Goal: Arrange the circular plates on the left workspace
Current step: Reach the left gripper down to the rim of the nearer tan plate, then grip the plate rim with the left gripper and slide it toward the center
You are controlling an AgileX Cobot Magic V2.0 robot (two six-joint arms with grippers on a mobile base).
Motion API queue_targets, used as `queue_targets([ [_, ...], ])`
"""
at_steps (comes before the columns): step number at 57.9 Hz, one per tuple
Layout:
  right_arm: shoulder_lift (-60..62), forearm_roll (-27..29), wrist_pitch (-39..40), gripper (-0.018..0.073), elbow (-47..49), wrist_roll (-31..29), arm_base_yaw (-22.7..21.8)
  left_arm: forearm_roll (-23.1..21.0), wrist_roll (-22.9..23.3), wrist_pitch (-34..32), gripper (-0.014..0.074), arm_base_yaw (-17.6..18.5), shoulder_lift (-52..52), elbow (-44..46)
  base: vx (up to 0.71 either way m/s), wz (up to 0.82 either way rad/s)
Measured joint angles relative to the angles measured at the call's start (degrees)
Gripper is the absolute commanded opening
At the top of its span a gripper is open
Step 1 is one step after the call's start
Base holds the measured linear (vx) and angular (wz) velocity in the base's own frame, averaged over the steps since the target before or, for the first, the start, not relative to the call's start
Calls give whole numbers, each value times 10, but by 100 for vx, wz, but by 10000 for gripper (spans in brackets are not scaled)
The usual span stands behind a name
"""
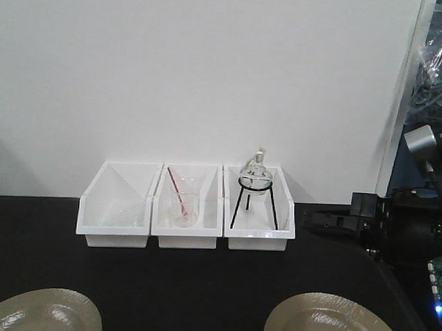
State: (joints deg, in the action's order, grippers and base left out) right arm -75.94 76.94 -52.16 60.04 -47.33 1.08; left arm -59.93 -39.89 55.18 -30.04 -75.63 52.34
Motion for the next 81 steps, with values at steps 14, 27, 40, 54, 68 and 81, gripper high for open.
queue_targets([
  [14,0,-35,-11,23,0,-3,0,109,4,15,507,-4,-101,0,0,0],
  [27,0,-58,-12,23,0,-16,0,188,16,-34,507,-4,-119,0,0,0],
  [40,0,-62,-11,23,0,-19,0,208,23,-59,507,-4,-151,5,0,0],
  [54,0,-62,-2,23,0,-20,0,193,14,-51,507,-4,-232,18,0,0],
  [68,0,-62,2,23,0,-20,0,116,-33,-7,502,-4,-286,56,0,0],
  [81,0,-58,11,23,0,-21,0,54,-66,30,492,-4,-339,58,0,0],
])
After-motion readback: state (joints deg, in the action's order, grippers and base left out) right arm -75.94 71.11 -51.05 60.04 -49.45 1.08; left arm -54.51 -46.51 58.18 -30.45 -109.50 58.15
